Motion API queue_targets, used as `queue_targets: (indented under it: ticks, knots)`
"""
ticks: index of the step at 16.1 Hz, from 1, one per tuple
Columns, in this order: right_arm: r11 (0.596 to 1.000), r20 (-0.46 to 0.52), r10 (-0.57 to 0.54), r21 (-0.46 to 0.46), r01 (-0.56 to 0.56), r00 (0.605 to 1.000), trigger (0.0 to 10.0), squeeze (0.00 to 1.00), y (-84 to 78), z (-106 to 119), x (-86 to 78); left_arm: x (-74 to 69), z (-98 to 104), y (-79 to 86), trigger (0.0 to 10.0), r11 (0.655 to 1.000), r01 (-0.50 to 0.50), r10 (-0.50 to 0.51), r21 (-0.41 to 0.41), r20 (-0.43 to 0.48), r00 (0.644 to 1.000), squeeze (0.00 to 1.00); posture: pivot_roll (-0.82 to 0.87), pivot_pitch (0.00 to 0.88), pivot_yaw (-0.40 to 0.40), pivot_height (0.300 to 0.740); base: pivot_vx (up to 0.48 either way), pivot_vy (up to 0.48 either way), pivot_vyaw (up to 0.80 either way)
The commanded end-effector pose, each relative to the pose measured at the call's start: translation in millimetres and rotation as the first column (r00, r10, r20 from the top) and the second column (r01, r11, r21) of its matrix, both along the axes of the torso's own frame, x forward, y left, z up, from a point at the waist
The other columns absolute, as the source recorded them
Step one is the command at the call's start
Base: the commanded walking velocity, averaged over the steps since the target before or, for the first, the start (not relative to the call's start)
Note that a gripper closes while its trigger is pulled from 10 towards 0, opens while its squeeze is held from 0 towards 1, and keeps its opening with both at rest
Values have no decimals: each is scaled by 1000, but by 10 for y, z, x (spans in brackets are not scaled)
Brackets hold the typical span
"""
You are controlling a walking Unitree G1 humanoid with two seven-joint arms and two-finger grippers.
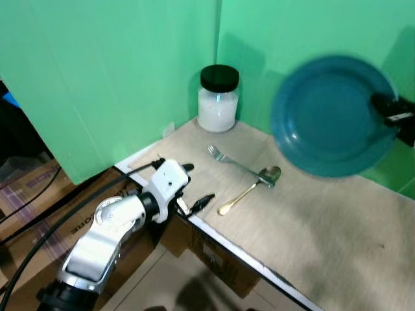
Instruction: Setting the table
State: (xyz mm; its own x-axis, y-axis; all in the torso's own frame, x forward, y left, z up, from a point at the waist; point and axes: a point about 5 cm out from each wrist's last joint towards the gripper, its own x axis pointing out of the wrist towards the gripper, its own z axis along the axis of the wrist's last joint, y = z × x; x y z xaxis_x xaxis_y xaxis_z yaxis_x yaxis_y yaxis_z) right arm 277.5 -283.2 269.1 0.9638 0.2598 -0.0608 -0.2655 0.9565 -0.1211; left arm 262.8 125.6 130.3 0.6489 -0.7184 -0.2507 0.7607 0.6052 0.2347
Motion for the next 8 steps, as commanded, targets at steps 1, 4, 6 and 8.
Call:
queue_targets:
  ticks: [1,4,6,8]
  knots:
    - [996,126,69,45,-76,990,0,0,80,120,-180,14,102,0,10000,1000,-12,13,-29,46,999,0,-13,0,-9,740,0,0,0]
    - [956,199,-13,290,-47,980,0,0,60,-84,-417,68,172,-9,10000,992,-92,101,-83,117,988,0,-28,0,13,740,0,0,0]
    - [935,200,-78,355,2,977,10000,0,179,-251,-611,82,255,27,10000,976,-165,186,-145,146,972,0,-40,0,29,740,0,0,0]
    - [919,217,-76,394,-16,973,10000,0,406,-304,-774,37,332,86,10000,954,-216,252,-209,164,954,0,-56,0,52,740,0,0,0]
